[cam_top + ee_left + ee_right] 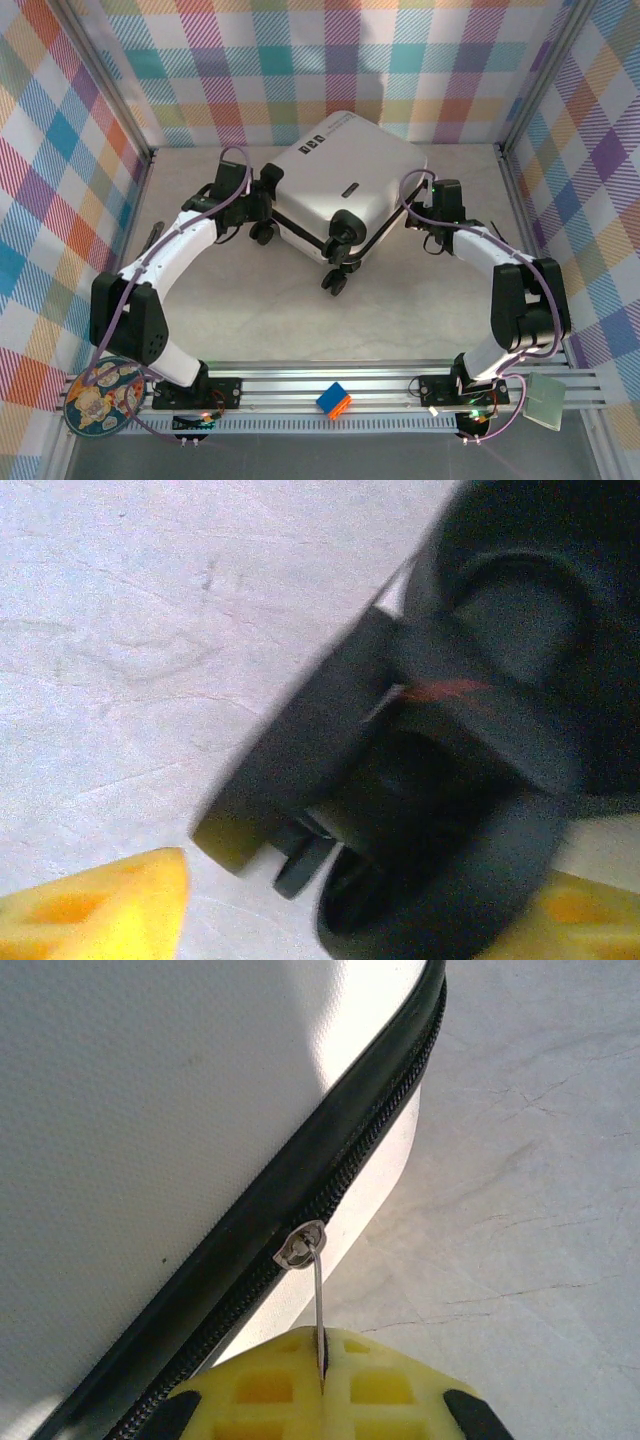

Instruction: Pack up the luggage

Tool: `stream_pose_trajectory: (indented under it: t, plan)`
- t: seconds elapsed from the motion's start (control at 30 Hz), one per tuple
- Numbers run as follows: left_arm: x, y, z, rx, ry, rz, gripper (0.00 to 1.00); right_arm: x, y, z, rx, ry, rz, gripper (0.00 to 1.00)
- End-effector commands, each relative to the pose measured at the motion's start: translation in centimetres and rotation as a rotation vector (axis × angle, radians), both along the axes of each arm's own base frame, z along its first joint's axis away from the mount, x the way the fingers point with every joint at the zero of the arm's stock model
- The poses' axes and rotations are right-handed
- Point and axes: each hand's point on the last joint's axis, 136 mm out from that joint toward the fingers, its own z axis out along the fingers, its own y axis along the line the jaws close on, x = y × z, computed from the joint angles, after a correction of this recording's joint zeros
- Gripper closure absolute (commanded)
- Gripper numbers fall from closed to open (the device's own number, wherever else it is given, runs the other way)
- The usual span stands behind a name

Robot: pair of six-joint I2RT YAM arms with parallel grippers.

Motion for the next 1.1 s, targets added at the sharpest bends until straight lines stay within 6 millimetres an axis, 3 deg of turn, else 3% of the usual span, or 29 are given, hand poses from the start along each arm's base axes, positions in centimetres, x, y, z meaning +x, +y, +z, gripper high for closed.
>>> stream_pose_trajectory:
  t: [0.0, 0.07, 0.27, 0.43, 0.73, 0.93, 1.07]
  plan:
    - [-2.8, -4.2, 4.0, -0.077, -0.057, -0.147, 0.23, 1.0, -0.4, 1.9, 0.010, -0.044, -0.010, 1.00]
    - [-5.1, -7.0, 4.9, -0.130, -0.066, -0.244, 0.19, 0.9, -0.3, 1.7, 0.006, -0.041, -0.005, 1.00]
    - [-10.9, -12.0, 6.6, -0.231, -0.088, -0.414, 0.13, 1.0, 0.2, 1.4, 0.030, -0.035, 0.014, 1.00]
    - [-13.5, -14.9, 5.3, -0.214, -0.047, -0.493, 0.12, 1.1, 0.3, 1.3, 0.034, -0.032, 0.018, 1.00]
    - [-14.8, -19.0, 2.2, -0.098, 0.011, -0.584, 0.11, 1.0, 0.4, 1.4, 0.038, -0.031, 0.023, 1.00]
    - [-14.5, -20.3, 1.1, -0.034, 0.017, -0.588, 0.11, 1.0, 0.5, 1.4, 0.039, -0.032, 0.026, 1.00]
    - [-13.9, -20.8, 0.6, -0.014, 0.020, -0.580, 0.18, 1.0, 0.4, 1.3, 0.035, -0.030, 0.026, 1.00]
